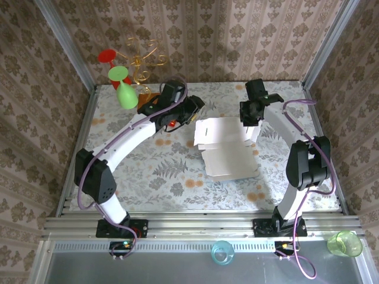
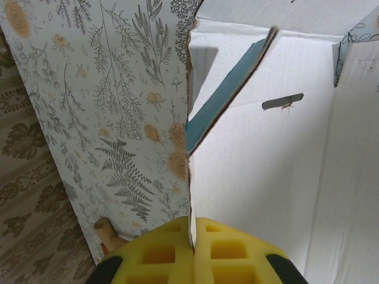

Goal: Fold the paper box

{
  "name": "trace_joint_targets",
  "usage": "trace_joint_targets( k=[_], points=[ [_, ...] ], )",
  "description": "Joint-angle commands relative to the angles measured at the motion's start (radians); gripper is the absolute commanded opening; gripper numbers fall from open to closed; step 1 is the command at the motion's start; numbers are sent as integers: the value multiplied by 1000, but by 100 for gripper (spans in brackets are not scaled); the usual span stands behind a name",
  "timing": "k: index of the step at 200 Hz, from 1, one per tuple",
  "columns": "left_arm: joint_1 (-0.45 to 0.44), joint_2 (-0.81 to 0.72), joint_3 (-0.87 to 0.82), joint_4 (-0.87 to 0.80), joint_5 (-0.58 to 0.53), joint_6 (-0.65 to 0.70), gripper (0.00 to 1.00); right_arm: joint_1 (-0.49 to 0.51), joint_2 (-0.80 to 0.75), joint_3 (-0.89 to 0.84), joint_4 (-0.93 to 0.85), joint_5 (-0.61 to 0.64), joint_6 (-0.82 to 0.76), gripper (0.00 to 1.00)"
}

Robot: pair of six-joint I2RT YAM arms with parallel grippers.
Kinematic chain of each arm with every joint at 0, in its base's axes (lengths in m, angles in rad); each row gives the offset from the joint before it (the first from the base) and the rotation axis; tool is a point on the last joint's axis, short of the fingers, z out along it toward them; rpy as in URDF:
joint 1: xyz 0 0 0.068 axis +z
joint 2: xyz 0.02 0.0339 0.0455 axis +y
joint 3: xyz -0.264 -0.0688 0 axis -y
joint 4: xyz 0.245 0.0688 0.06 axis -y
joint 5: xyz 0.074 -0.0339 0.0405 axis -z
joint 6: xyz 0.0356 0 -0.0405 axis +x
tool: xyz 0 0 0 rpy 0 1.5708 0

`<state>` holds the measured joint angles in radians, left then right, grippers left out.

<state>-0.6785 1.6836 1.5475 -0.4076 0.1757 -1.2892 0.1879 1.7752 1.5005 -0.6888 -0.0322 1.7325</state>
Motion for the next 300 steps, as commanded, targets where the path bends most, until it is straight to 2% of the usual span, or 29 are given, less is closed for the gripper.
trace_joint_targets(
  k=[1, 27, 154, 212, 245, 272, 300],
  points=[
    [-5, 25, 16, 33, 30, -64, 50, 8, -33, -14, 8, 31, 27, 0],
    [-16, 66, 31, 53, 65, -78, 50, 10, -37, -18, 15, 30, 33, 0],
    [-34, 128, -6, 112, 97, -144, 49, 11, -32, -23, 32, 21, 42, 0],
    [-26, 188, 44, 132, 114, -171, 48, 19, -50, -46, 46, 16, 44, 0],
    [-18, 206, 46, 145, 122, -183, 41, 22, -70, -77, 63, 20, 44, 0],
    [-12, 200, 24, 153, 118, -191, 25, 21, -77, -89, 70, 23, 41, 0],
    [-9, 188, -18, 193, 115, -222, 16, 27, -94, -117, 120, 25, 30, 0]
  ],
)
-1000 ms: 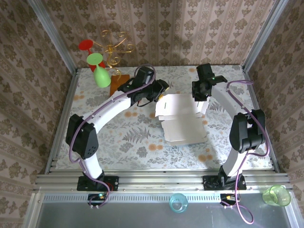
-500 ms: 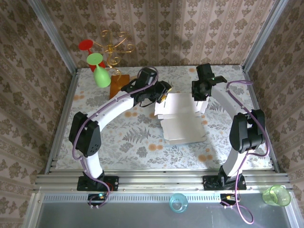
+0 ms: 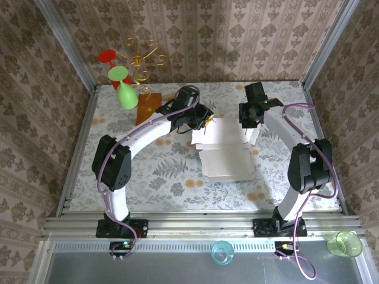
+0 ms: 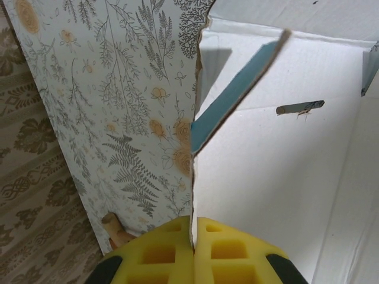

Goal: Fold the paper box

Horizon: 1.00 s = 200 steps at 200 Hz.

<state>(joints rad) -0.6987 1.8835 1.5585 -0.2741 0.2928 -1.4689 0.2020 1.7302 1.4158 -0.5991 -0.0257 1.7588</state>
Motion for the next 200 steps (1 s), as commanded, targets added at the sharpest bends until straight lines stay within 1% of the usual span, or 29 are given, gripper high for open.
trace_joint_targets(
  k=[1, 8, 29, 36, 42, 46, 48, 49, 56, 68, 81, 102, 120, 134, 154, 166, 188, 200],
  points=[
    [11, -12, -31, 61, -3, -44, 15, 13, -50, -34, 34, 19, 4, 0],
    [11, -14, -41, 70, -4, -52, 12, 14, -58, -51, 55, 21, 1, 0],
    [13, -26, -69, 89, -14, -69, 0, 24, -100, -155, 251, 17, 17, 0],
    [14, -33, -86, 98, -23, -78, 0, 27, -120, -208, 324, 15, 33, 0],
    [15, -39, -100, 108, -31, -89, 0, 30, -139, -246, 371, 12, 52, 13],
    [15, -44, -111, 118, -35, -94, 0, 31, -148, -265, 389, 8, 65, 19],
    [17, -46, -117, 124, -37, -98, 0, 32, -152, -269, 394, 8, 67, 20],
    [17, -47, -120, 127, -39, -100, 0, 33, -158, -277, 406, 5, 69, 23],
    [18, -53, -139, 141, -45, -113, 0, 32, -172, -304, 433, -4, 71, 28],
    [19, -63, -168, 167, -55, -133, 0, 34, -209, -370, 531, -18, 64, 36],
    [21, -72, -195, 192, -66, -152, 0, 38, -245, -430, 618, -25, 54, 43],
    [22, -82, -218, 214, -78, -163, 0, 60, -288, -503, 711, 2, 34, 59],
    [21, -81, -220, 221, -75, -163, 0, 62, -268, -532, 770, -12, 39, 59],
    [20, -82, -219, 222, -74, -162, 0, 69, -230, -537, 822, -36, 54, 55],
    [19, -80, -215, 222, -69, -154, 0, 82, -186, -507, 819, -53, 48, 54],
    [17, -82, -213, 225, -67, -149, 0, 91, -162, -499, 849, -52, 54, 54],
    [17, -86, -216, 226, -64, -143, 0, 97, -134, -472, 862, -55, 57, 46],
    [17, -87, -219, 233, -63, -143, 0, 100, -122, -464, 863, -59, 59, 44]
  ],
)
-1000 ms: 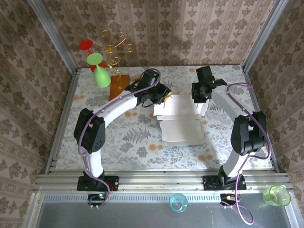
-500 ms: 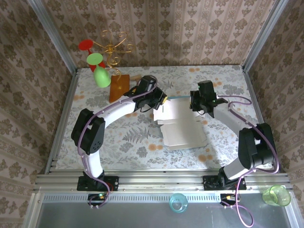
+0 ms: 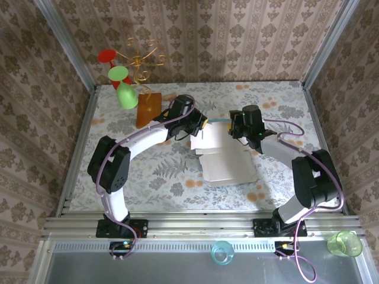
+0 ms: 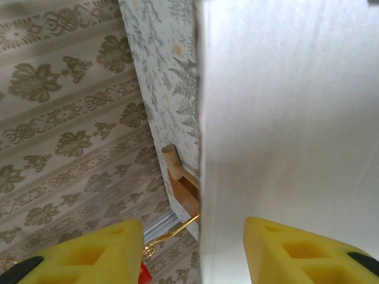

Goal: Fold the paper box

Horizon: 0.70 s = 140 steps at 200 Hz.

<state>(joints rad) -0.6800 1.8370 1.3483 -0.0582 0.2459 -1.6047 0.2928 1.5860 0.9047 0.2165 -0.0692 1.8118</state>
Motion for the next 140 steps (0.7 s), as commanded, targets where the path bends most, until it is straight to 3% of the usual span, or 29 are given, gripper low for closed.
trace_joint_targets(
  k=[1, 70, 99, 119, 140],
  points=[
    [-2, -40, -8, 17, -16, -8, 0, 9, 23, 48, 47, -15, 6, 44],
    [-4, -48, -6, 20, -14, 19, 0, 13, 56, 46, 54, -13, 21, 19],
    [1, -61, 7, -9, -7, 75, 0, 4, 59, 56, 59, -11, 23, 0],
    [17, -90, 11, -51, -7, 158, 37, -5, 50, 72, 33, 0, 15, 0],
    [44, -184, -6, -146, -81, 305, 49, -11, 47, 81, 20, 4, 23, 0]
  ],
)
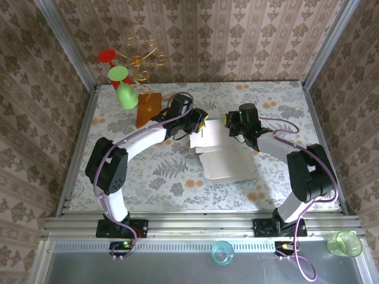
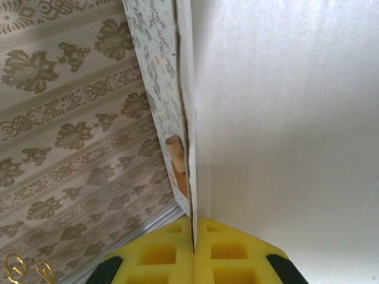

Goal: Fold the paper box

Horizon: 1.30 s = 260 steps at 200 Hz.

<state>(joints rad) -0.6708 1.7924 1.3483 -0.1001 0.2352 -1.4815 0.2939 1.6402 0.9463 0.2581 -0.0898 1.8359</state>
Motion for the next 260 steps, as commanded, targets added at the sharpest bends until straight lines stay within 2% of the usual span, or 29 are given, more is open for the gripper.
trace_joint_targets(
  k=[1, 16, 36, 40, 57, 70, 93, 117, 145, 160, 186, 212, 237, 245, 260],
  points=[
    [35, -145, -7, -108, -73, 187, 49, -12, -8, 40, -22, 24, 0, 0],
    [70, -225, -71, -123, -97, 250, 48, -17, -8, 43, -22, 20, 7, 0],
    [123, -324, -218, -98, -72, 288, 40, -22, -6, 47, -24, 18, 17, 0],
    [131, -344, -251, -83, -61, 292, 37, -24, -6, 50, -27, 17, 16, 0],
    [149, -409, -412, 1, -20, 264, 14, -26, -4, 63, -45, 19, 17, 0],
    [141, -418, -508, 79, 23, 238, 7, -28, 2, 74, -48, 21, 18, 0],
    [108, -366, -643, 330, 61, 168, 4, -29, 16, 92, -52, 15, 24, 0],
    [72, -254, -693, 551, 64, 104, 4, -27, 23, 100, -54, 20, 33, 0],
    [51, -178, -712, 693, 9, 71, 22, -28, 38, 115, -56, 19, 41, 0],
    [48, -138, -714, 769, -5, 58, 27, -27, 47, 120, -50, 21, 44, 0],
    [42, -69, -709, 866, -26, 31, 30, -28, 57, 122, -42, 22, 53, 0],
    [34, -15, -704, 939, -35, -2, 30, -29, 57, 125, -43, 25, 57, 0],
    [34, -7, -696, 942, -52, -9, 30, -29, 59, 124, -28, 28, 60, 0],
    [33, -7, -698, 942, -59, -14, 27, -29, 59, 125, -29, 31, 63, 0],
    [29, -25, -731, 938, -106, -44, 15, -30, 57, 121, -24, 40, 66, 0]
  ],
)
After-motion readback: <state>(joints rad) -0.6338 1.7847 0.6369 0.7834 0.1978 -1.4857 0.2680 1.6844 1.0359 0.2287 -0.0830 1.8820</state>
